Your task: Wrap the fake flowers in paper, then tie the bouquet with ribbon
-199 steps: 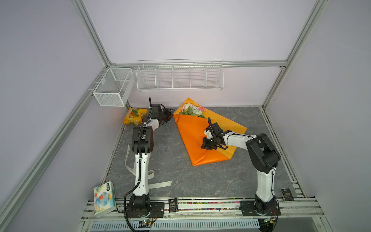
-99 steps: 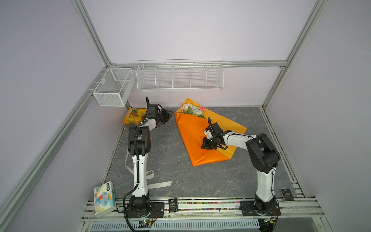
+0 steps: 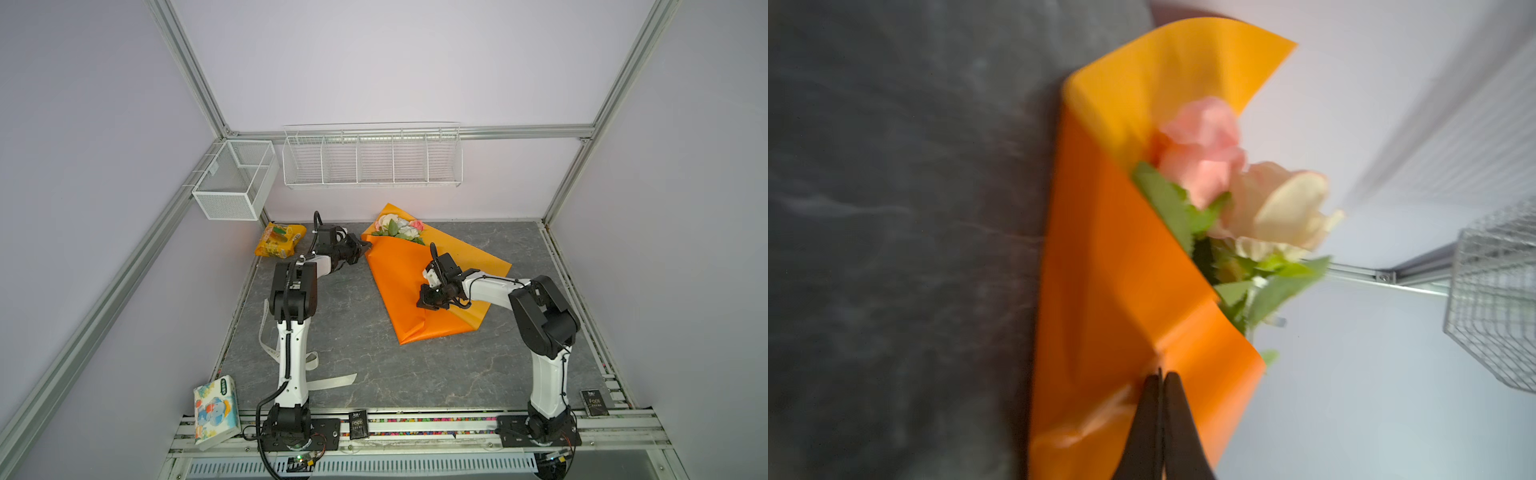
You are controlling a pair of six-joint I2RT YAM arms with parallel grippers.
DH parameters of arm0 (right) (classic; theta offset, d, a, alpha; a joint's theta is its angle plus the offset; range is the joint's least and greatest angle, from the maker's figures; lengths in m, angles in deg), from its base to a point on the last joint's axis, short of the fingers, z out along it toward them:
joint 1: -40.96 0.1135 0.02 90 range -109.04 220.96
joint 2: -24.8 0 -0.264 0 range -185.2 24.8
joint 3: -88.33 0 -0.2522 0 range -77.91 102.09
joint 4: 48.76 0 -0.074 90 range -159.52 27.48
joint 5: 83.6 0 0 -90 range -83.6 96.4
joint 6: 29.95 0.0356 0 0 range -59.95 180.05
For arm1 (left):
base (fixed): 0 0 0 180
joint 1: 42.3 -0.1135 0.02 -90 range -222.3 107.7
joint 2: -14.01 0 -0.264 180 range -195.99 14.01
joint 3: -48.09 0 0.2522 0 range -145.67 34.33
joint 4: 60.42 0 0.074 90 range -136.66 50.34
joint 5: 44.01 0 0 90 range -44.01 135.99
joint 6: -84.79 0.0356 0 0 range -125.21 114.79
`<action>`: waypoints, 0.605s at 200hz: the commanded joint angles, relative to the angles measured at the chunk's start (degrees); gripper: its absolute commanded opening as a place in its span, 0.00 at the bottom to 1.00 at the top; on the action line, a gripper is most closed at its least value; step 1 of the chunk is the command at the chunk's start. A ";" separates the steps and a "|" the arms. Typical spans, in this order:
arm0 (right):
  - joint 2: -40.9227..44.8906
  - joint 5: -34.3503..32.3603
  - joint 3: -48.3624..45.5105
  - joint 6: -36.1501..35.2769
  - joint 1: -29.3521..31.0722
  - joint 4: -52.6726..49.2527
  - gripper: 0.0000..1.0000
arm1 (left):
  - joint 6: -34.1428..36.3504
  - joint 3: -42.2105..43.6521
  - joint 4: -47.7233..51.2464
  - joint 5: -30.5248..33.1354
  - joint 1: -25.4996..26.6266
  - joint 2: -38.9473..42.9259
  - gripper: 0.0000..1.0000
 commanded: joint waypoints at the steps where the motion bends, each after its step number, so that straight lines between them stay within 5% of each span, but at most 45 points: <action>1: -2.38 -2.06 -0.10 0.36 -0.52 -3.07 0.07 | 1.83 -4.00 6.07 4.53 -0.78 -2.37 0.00; 81: -2.06 -1.87 0.11 -0.01 -0.52 -3.83 0.07 | 8.34 -23.44 31.53 15.48 -2.41 -9.50 0.00; 121: -2.43 -1.53 1.16 0.18 -0.53 -4.41 0.07 | 14.16 -21.75 35.64 16.47 -2.13 -1.15 0.00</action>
